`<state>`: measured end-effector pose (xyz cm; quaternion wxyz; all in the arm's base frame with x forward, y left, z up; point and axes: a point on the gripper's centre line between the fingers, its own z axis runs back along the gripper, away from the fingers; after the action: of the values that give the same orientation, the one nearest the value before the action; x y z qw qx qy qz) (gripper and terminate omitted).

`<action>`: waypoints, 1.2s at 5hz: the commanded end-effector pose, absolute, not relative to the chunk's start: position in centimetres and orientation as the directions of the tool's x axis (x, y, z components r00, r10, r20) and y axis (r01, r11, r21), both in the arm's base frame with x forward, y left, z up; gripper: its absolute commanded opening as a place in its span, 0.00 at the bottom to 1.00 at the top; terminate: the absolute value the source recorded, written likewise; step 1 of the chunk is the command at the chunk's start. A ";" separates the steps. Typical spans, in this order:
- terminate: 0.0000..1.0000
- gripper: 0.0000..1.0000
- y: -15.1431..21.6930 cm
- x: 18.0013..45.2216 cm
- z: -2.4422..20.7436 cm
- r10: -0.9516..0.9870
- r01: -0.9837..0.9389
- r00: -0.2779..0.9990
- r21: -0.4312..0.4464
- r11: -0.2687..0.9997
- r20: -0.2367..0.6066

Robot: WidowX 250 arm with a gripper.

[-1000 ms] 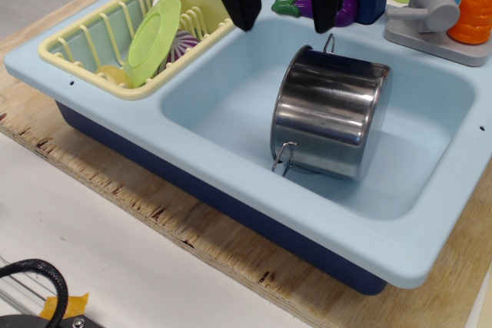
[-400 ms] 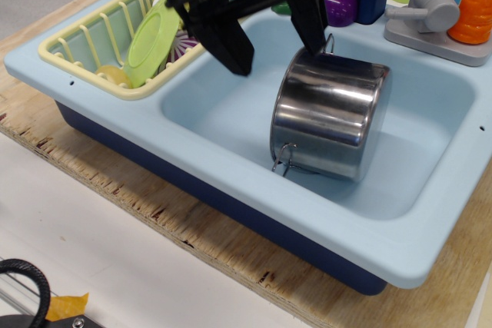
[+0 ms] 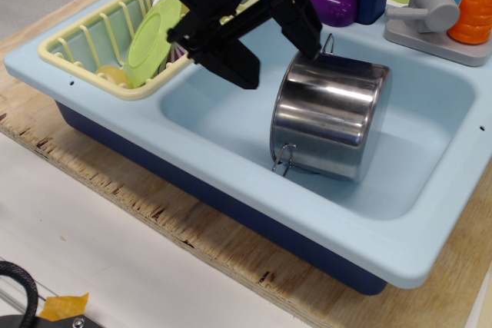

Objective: Flip pot upright which is in sink

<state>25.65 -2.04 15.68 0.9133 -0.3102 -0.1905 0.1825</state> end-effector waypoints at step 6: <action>0.00 0.00 -5.2 28.8 15.8 0.179 -0.018 0.927 -0.437 0.899 0.330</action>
<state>28.96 -5.16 14.68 0.9669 -0.1928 -0.1652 0.0253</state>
